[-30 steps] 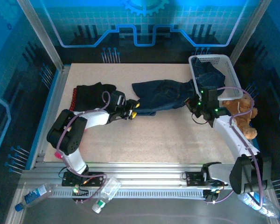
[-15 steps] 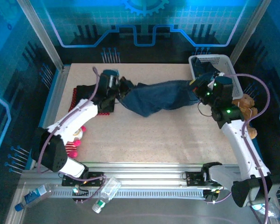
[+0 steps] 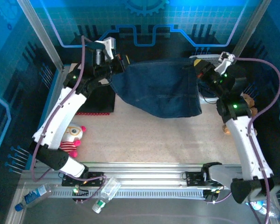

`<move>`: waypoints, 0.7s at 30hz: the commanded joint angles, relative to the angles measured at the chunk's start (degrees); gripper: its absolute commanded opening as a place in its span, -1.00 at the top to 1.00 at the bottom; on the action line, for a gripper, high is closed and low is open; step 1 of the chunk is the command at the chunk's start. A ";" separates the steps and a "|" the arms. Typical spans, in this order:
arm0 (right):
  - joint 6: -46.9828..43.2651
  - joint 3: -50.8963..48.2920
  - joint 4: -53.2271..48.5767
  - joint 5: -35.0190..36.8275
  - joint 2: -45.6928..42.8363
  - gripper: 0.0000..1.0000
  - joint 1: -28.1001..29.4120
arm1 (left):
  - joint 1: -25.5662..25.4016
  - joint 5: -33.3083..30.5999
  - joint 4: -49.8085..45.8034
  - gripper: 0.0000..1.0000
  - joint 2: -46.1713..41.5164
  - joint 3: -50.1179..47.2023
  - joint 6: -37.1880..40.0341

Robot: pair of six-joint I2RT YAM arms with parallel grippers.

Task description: Fold and stack the skirts

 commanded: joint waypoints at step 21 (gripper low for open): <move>-22.47 5.57 -4.47 -24.44 19.79 1.00 -9.45 | 1.78 -4.17 8.42 0.95 6.06 -8.61 11.76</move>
